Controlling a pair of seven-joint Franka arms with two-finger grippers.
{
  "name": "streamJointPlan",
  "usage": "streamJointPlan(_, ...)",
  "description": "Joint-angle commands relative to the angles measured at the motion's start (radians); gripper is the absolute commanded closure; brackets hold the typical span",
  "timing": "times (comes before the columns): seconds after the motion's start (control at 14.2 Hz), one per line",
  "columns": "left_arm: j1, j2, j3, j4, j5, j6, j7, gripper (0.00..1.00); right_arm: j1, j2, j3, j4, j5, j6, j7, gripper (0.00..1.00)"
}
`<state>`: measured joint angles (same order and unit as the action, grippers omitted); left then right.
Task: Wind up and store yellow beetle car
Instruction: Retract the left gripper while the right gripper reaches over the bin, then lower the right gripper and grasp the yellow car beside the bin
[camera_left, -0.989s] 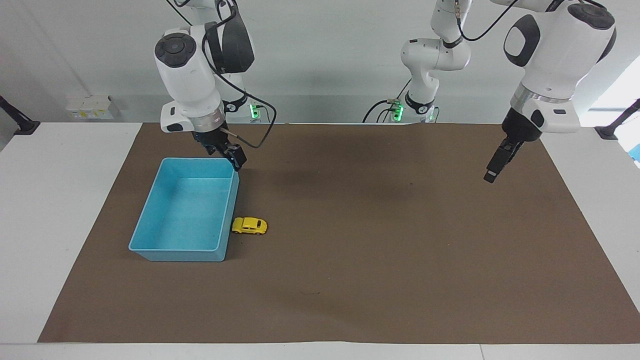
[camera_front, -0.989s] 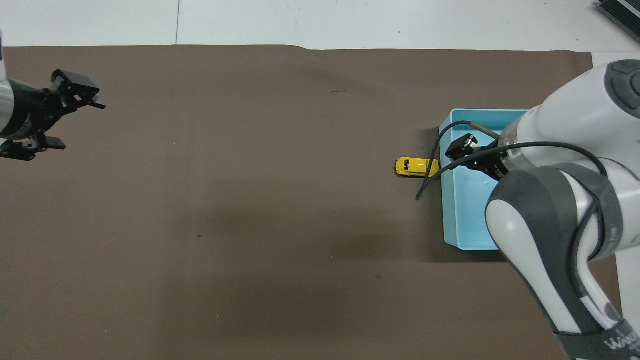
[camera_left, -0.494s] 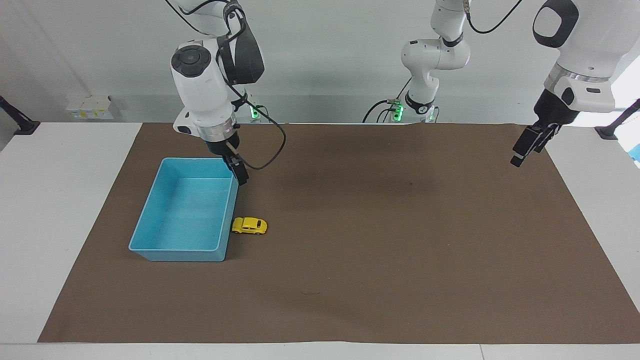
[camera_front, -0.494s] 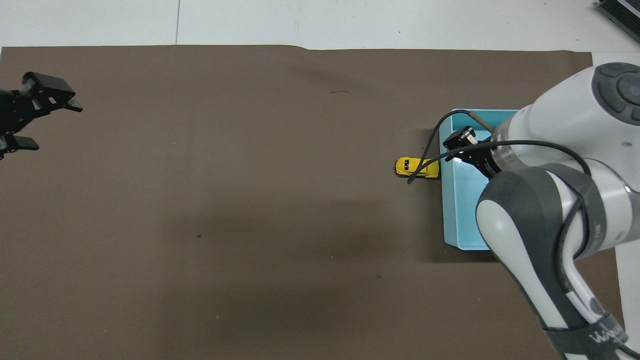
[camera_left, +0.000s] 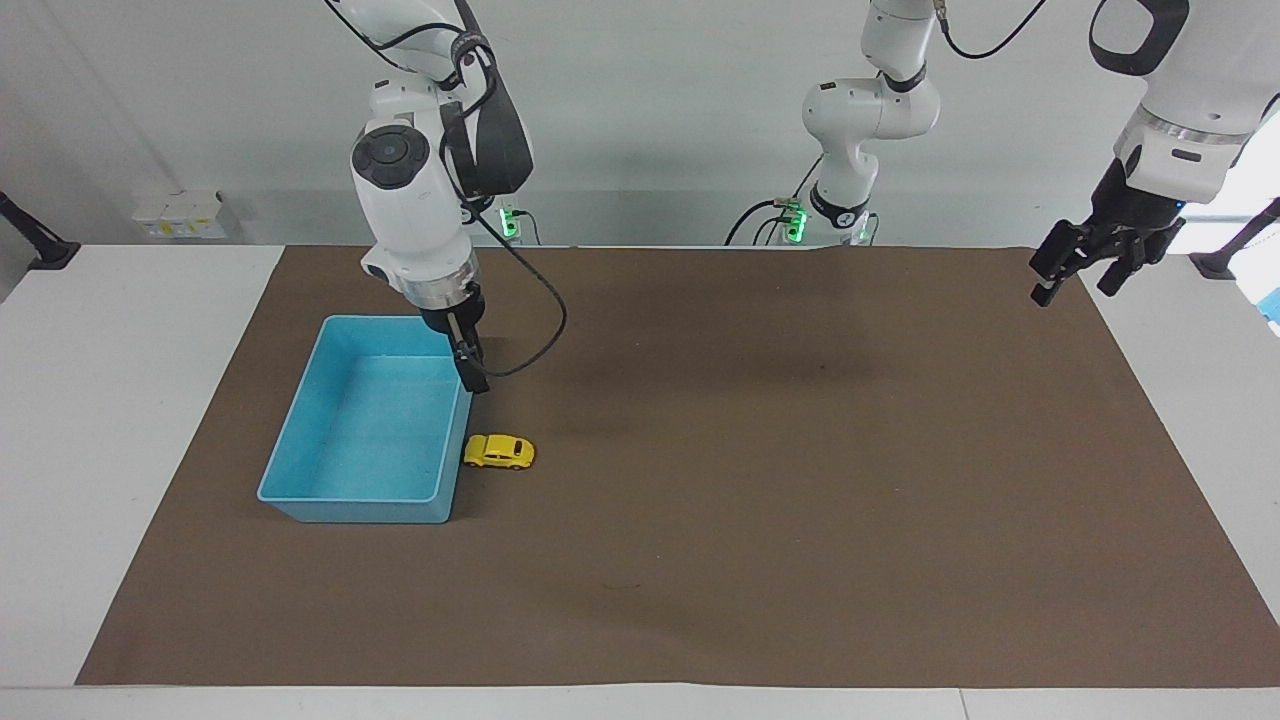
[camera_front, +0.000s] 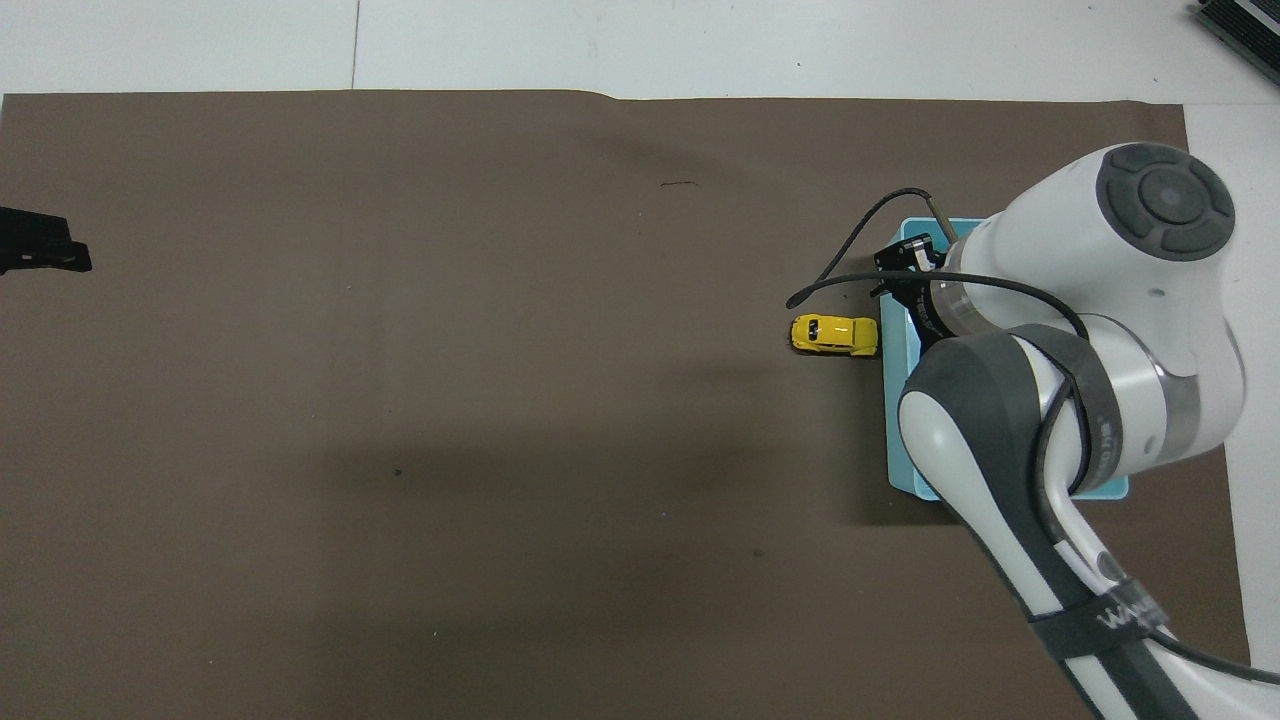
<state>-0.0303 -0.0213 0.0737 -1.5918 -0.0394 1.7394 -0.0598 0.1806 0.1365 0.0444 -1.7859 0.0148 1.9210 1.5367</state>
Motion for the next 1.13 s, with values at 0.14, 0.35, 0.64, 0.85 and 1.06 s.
streamJointPlan(0.14,0.001,-0.014,-0.034,0.019,0.019,-0.095,0.104,0.0,-0.015,0.011,0.002,-0.009,0.014,0.062,0.124,0.0)
streamJointPlan(0.35,0.0,-0.014,-0.043,0.027,0.019,-0.11,0.104,0.0,-0.02,0.015,0.0,-0.009,0.016,0.078,0.151,0.0)
streamJointPlan(0.64,-0.008,-0.029,-0.069,0.024,0.019,-0.164,0.104,0.0,-0.018,0.06,0.0,-0.009,0.016,0.095,0.181,0.0)
streamJointPlan(0.85,-0.031,-0.032,-0.081,0.013,0.015,-0.208,0.104,0.0,-0.018,0.101,0.0,-0.009,0.016,0.135,0.181,0.0)
streamJointPlan(1.06,-0.011,-0.048,-0.095,-0.002,0.015,-0.236,0.104,0.0,-0.018,0.133,0.0,-0.029,0.016,0.19,0.184,0.0)
